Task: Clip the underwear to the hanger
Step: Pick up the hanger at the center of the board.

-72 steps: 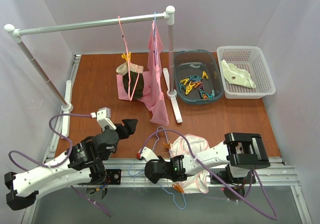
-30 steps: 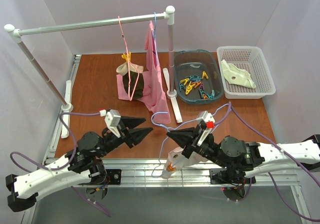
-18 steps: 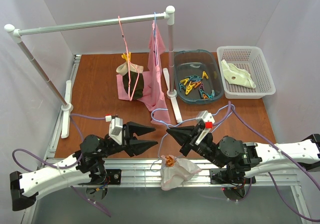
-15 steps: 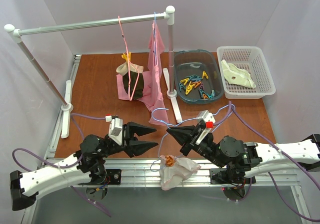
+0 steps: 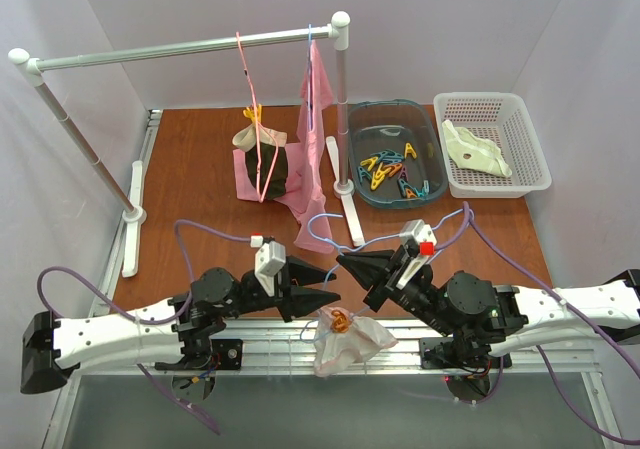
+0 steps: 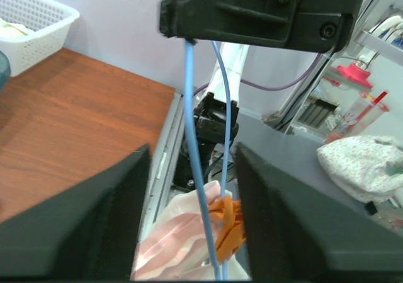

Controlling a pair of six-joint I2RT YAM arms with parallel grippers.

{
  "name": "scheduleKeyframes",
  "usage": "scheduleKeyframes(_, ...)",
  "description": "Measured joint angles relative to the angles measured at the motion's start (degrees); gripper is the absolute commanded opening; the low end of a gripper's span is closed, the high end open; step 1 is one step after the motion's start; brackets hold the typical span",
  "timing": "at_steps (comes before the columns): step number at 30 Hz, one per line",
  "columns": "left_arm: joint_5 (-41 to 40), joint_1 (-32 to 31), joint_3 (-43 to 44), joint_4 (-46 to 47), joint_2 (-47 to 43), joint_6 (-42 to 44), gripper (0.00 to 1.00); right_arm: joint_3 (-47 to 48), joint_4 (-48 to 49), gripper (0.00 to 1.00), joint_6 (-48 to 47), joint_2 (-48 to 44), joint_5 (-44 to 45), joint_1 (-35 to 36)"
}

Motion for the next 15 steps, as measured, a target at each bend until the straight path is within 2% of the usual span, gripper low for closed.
scheduleKeyframes(1, -1.09, -1.03, 0.66, -0.13, 1.03, 0.2, 0.25, -0.09, 0.02, 0.01, 0.0, 0.0, 0.0, 0.0)
scheduleKeyframes(4, -3.85, -3.61, 2.14, -0.87, 4.02, 0.92, 0.03, -0.31, 0.02, 0.01, -0.02, 0.04, 0.07, 0.0)
scheduleKeyframes(7, -6.95, -4.76, 2.49, -1.77, 5.73, 1.05, 0.0, -0.42, -0.07, 0.01, -0.44, -0.04, 0.28, 0.09)
scheduleKeyframes(8, -7.74, -4.7, 2.56, -2.01, 5.9, 0.94, 0.0, -0.68, -0.07, 0.04, -0.5, -0.11, 0.68, 0.11)
scheduleKeyframes(9, -8.81, -4.9, 2.75, -2.93, 5.9, 0.76, 0.0, -1.09, 0.02, 0.11, -0.46, -0.26, 0.92, 0.04)
scheduleKeyframes(10, -9.62, -5.07, 2.86, -3.8, 5.86, 0.72, 0.0, -1.49, -0.02, 0.27, -0.35, -0.5, 1.18, 0.0)
scheduleKeyframes(11, -10.54, -5.11, 2.93, -4.79, 5.7, 0.46, 0.0, -1.92, -0.04, 0.35, -0.26, -0.83, 1.62, 0.0)
scheduleKeyframes(13, -12.72, -5.2, 2.99, -7.34, 4.94, -0.02, 0.0, -2.32, -0.39, 0.48, -0.39, -1.7, 2.29, 0.02)
scheduleKeyframes(15, -15.54, -5.22, 3.17, -11.65, 3.02, -0.92, 0.0, -2.34, -0.57, 0.55, -0.37, -2.67, 3.56, 0.02)
